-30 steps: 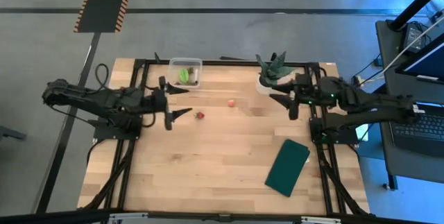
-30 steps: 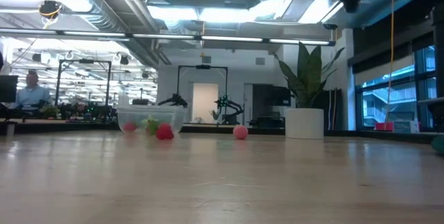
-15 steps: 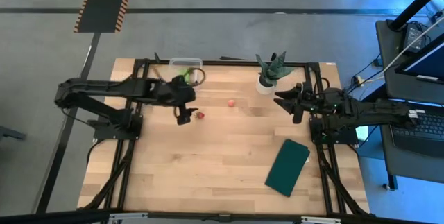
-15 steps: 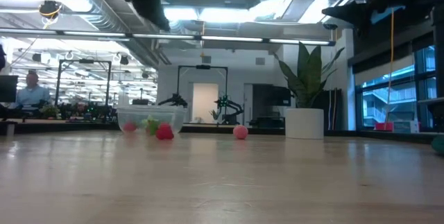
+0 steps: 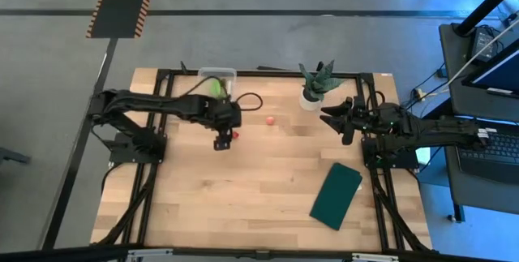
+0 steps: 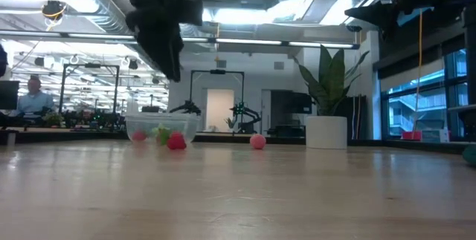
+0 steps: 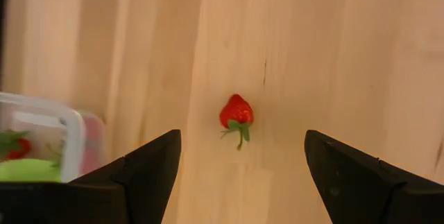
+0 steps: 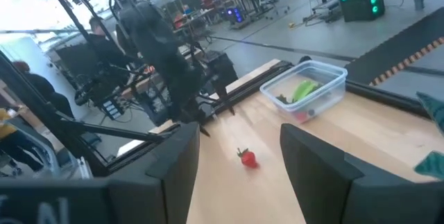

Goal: Pick and placing Produce into tupperware
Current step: Put the red strawberry into the transparent container

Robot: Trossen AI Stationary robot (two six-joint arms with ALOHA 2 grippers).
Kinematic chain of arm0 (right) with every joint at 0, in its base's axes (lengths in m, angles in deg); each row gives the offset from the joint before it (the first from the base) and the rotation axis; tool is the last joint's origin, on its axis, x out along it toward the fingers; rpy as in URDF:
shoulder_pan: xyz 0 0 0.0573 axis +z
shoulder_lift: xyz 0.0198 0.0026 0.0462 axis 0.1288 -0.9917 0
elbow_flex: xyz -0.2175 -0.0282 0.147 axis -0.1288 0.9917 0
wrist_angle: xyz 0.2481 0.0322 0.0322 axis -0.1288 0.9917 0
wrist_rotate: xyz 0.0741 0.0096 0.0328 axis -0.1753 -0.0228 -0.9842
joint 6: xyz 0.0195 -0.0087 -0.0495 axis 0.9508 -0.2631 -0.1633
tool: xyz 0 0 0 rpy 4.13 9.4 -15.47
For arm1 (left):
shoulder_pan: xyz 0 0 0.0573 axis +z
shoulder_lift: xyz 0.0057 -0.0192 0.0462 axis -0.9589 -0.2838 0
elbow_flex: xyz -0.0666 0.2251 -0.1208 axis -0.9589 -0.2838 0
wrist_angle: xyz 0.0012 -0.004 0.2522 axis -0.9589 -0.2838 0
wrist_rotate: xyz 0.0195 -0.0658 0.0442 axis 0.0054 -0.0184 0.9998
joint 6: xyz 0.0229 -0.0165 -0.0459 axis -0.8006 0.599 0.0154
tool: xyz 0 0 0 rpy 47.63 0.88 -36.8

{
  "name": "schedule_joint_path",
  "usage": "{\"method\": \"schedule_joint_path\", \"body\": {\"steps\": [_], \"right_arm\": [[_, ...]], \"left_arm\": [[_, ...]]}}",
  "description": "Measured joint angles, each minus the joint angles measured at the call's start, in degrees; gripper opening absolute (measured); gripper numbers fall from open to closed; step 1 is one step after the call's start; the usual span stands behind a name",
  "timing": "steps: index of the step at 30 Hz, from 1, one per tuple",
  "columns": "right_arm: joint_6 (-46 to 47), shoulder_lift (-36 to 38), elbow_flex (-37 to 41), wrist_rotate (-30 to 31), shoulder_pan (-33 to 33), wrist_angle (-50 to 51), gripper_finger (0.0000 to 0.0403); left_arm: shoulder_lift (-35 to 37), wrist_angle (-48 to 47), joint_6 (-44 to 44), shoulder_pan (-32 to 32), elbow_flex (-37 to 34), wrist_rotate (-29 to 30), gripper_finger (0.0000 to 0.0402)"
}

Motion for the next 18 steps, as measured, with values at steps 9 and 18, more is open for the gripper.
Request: {"method": "schedule_joint_path", "body": {"steps": [9, 18], "right_arm": [[-1.05, 0.00, 0.00, -0.44, -0.02, 0.08, 0.0204], [-1.11, -0.02, 0.00, -1.54, -0.02, 0.95, 0.0204]], "left_arm": [[-10.90, 1.65, 2.35, 0.10, 0.00, -0.34, 0.0299], [-15.60, 4.88, 2.71, 1.05, 0.02, 0.80, 0.0281]]}}
